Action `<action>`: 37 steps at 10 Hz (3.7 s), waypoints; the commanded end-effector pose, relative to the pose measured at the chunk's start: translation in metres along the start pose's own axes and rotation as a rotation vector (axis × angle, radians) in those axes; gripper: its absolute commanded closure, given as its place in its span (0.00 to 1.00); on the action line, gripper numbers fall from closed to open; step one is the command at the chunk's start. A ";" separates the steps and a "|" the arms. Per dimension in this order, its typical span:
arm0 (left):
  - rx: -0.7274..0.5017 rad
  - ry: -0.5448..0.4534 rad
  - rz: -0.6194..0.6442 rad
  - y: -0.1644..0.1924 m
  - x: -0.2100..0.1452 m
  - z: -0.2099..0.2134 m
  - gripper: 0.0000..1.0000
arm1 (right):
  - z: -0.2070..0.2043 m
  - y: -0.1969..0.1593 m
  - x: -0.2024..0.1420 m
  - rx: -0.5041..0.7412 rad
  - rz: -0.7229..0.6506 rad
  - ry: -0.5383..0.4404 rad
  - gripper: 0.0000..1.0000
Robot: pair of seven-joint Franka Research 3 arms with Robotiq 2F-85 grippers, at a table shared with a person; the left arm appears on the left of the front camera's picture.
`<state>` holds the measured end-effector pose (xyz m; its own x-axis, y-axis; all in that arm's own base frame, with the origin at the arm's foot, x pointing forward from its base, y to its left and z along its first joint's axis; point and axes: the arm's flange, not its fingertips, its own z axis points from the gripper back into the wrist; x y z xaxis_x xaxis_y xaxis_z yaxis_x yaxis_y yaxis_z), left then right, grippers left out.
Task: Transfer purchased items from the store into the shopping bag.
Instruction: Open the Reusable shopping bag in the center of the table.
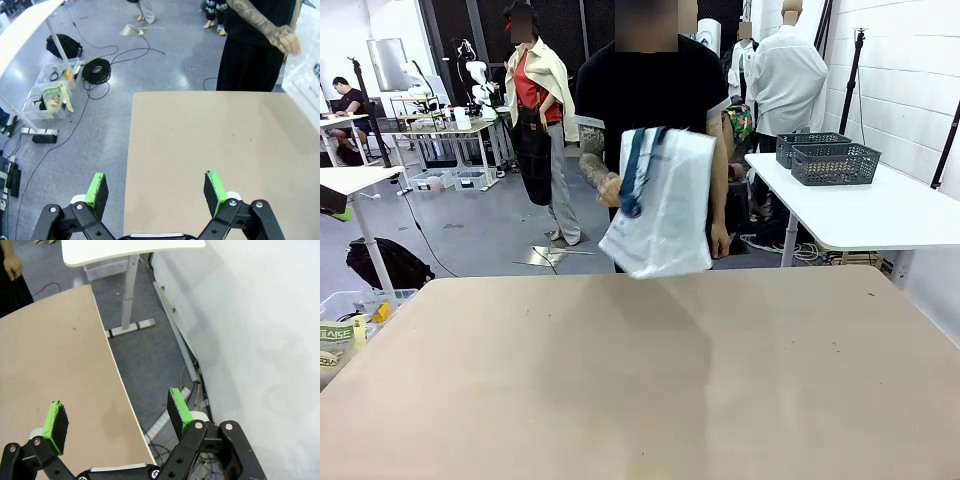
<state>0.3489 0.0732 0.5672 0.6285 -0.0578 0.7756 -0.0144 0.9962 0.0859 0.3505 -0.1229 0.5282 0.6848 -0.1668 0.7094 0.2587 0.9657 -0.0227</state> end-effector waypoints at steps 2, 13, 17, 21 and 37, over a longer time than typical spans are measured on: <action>0.011 0.003 -0.004 0.002 -0.001 0.001 0.00 | -0.002 0.001 -0.002 -0.014 0.004 0.013 0.00; 0.011 0.003 -0.004 0.002 -0.001 0.001 0.00 | -0.002 0.001 -0.002 -0.014 0.004 0.013 0.00; 0.011 0.003 -0.004 0.002 -0.001 0.001 0.00 | -0.002 0.001 -0.002 -0.014 0.004 0.013 0.00; 0.011 0.003 -0.004 0.002 -0.001 0.001 0.00 | -0.002 0.001 -0.002 -0.014 0.004 0.013 0.00; -0.509 0.034 -0.151 -0.271 0.124 -0.028 0.00 | 0.128 0.297 0.039 0.358 0.604 0.055 0.00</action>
<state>0.4372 -0.1932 0.6258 0.6103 -0.2396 0.7551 0.4154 0.9084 -0.0475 0.3735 0.1633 0.6445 0.6552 0.4322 0.6196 -0.3977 0.8947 -0.2035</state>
